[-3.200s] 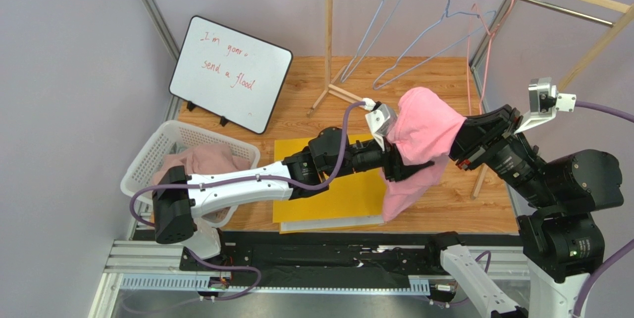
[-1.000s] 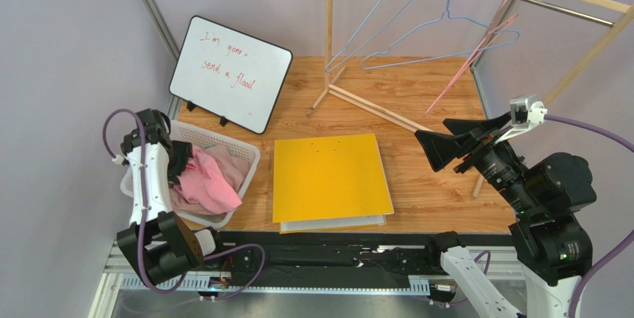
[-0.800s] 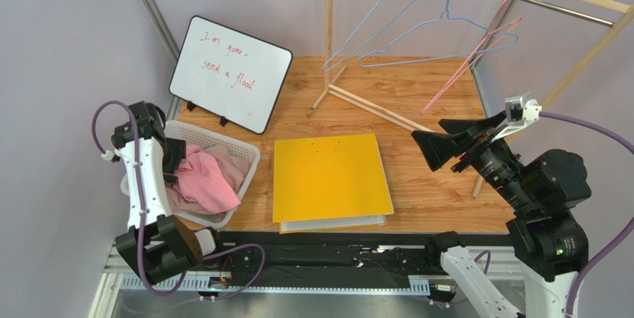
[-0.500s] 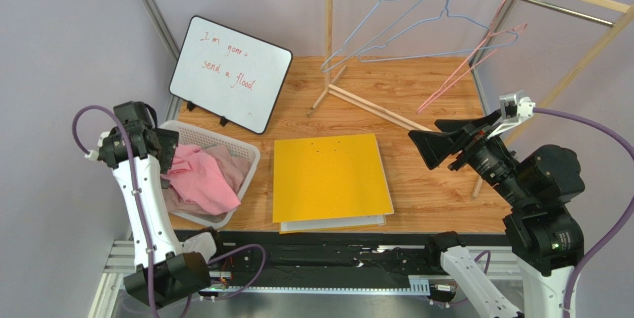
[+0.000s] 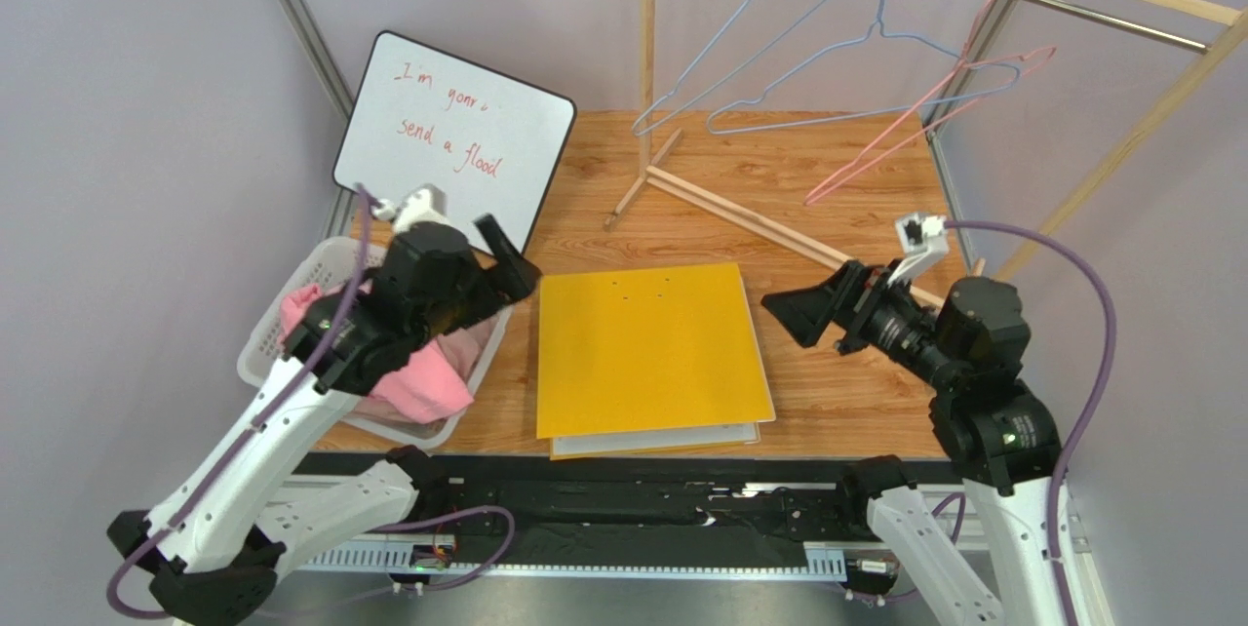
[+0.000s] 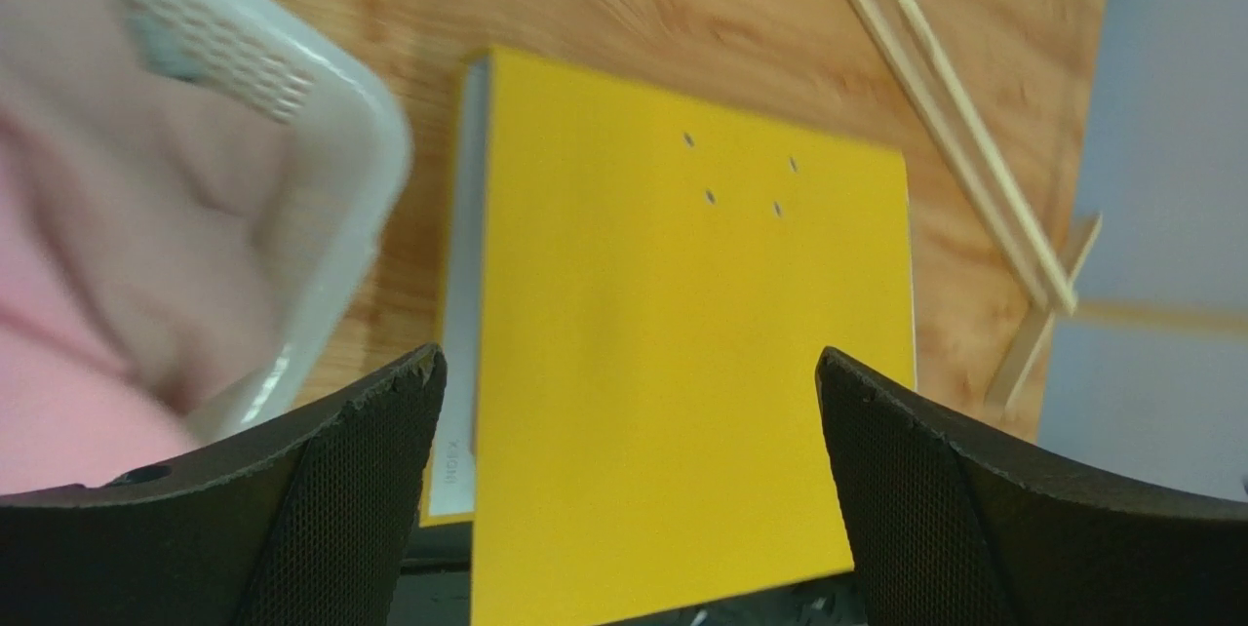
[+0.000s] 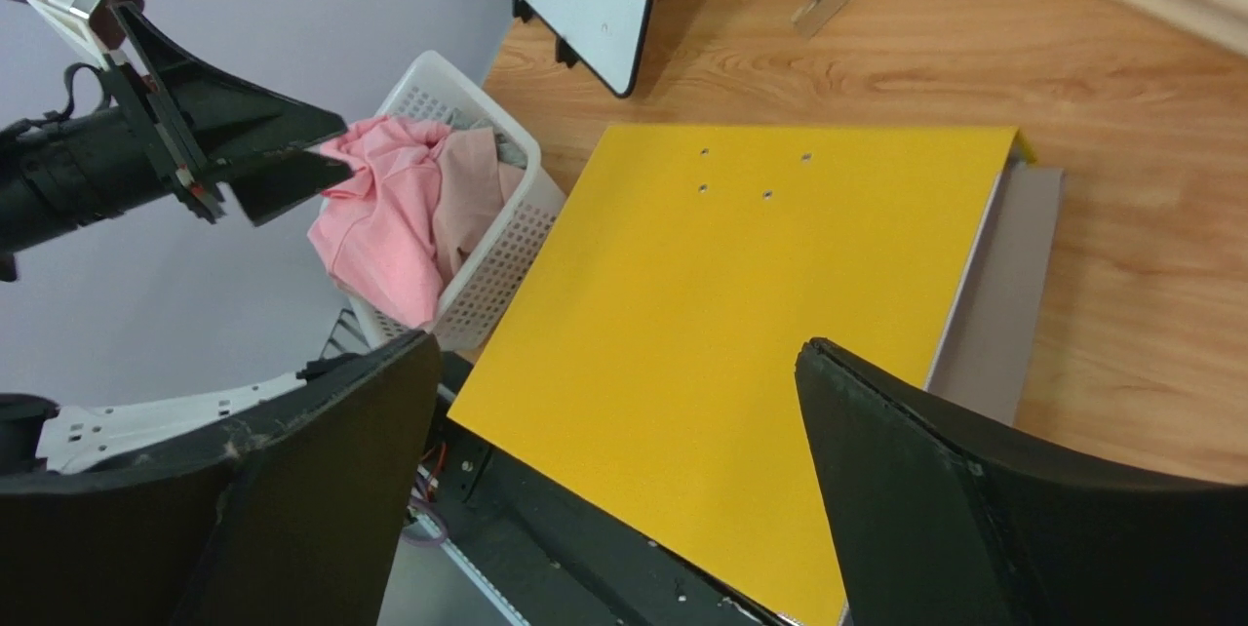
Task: Remove the t-shirt from the hanger
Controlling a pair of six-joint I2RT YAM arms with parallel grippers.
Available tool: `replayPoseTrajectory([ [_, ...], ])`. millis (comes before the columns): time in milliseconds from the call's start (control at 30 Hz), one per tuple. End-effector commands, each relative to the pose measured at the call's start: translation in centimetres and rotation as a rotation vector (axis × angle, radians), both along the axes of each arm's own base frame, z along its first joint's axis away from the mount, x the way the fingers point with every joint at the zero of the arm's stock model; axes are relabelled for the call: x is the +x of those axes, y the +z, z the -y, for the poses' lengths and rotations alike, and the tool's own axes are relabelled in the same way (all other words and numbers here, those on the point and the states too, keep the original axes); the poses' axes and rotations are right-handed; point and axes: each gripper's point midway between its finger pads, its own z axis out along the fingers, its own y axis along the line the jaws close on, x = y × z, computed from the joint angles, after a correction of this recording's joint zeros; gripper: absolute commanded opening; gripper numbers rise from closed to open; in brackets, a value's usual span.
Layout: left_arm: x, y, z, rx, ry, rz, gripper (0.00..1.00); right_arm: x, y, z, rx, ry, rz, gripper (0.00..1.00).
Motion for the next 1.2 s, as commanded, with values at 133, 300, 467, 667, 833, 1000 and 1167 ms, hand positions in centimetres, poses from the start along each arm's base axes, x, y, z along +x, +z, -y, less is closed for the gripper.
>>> replayPoseTrajectory([
  [133,-4.4,-0.2,10.6,-0.162,-0.604,0.434,1.00,-1.9,-9.6,-1.7,0.155,0.081,-0.074,1.00],
  [300,-10.0,-2.2,9.8,-0.308,-0.821,0.646,0.99,-2.5,-11.7,-1.8,0.256,0.087,0.067,1.00],
  [467,-14.2,-2.3,9.4,-0.532,-0.944,0.889,0.99,-0.9,-15.9,-1.6,0.296,0.031,0.025,1.00],
  [667,-17.6,-4.9,10.8,-0.668,-1.151,0.955,0.98,0.2,-17.9,-2.2,0.400,0.054,0.065,1.00],
  [833,-19.1,-5.2,10.7,-0.655,-1.239,0.973,0.97,1.1,-18.5,-1.7,0.384,0.000,0.085,1.00],
  [1000,-18.5,-6.0,11.0,-0.627,-1.228,0.942,0.97,1.8,-20.6,-1.0,0.346,-0.067,0.021,1.00],
  [1167,-18.2,-5.9,10.9,-0.621,-1.212,0.950,0.97,2.0,-21.5,-0.7,0.325,-0.094,-0.005,1.00],
])
